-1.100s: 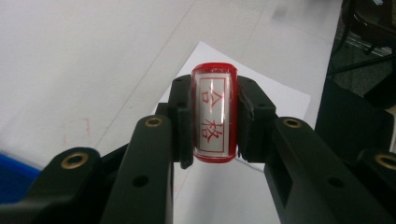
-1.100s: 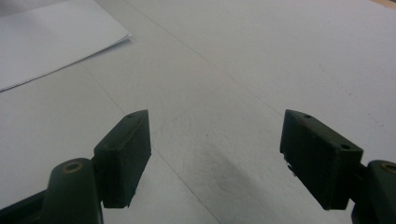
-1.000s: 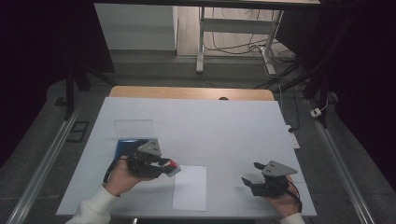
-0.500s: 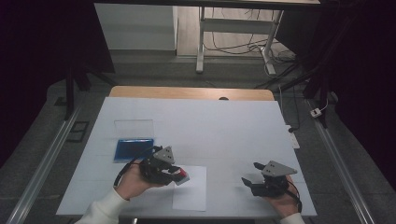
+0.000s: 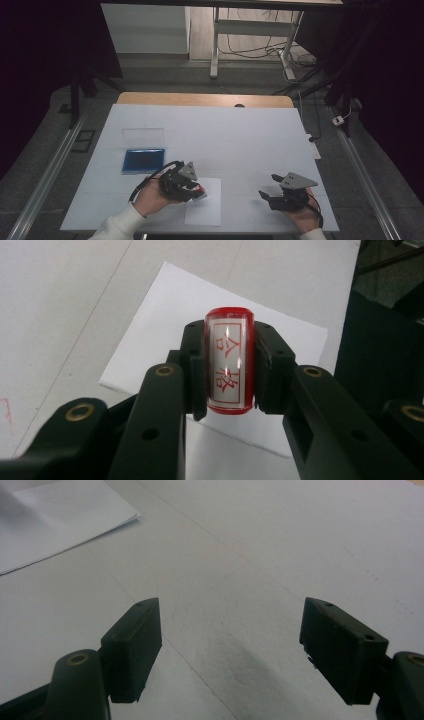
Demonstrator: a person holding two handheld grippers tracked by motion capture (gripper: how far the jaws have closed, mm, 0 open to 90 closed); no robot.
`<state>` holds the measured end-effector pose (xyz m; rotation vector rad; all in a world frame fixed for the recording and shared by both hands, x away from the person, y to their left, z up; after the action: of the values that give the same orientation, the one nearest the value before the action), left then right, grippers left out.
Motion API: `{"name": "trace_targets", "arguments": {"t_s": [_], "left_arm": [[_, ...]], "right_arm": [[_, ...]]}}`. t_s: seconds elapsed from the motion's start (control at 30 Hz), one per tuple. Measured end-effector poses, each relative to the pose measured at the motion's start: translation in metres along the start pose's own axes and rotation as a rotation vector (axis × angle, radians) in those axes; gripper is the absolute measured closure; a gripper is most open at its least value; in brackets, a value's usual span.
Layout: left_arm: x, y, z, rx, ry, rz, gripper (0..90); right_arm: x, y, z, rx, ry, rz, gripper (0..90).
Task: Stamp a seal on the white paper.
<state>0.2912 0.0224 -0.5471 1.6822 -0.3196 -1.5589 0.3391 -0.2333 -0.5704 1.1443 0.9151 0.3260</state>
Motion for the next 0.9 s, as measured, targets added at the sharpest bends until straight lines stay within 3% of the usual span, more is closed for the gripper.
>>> {"name": "trace_targets", "arguments": {"t_s": [0.43, 0.9], "left_arm": [[0.015, -0.003, -0.002, 0.035, 0.048, -0.071, 70.2], [0.026, 0.001, 0.001, 0.048, 0.038, -0.142, 70.2]], "right_arm": [[0.001, -0.001, 0.000, 0.000, -0.002, -0.001, 24.2], [-0.001, -0.001, 0.001, -0.003, -0.006, -0.009, 24.2]]}}
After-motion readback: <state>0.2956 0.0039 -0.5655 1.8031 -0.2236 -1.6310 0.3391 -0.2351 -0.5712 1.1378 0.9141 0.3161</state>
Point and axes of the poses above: each handheld gripper's, and its own axes: x roughly forward along the jaws, y roughly out of its top, z roughly to its right, the point moved 10 cm from there along x, roughly forward along the jaws, and after that the axes turned 9 degrees about z, right-handed, at the moved point
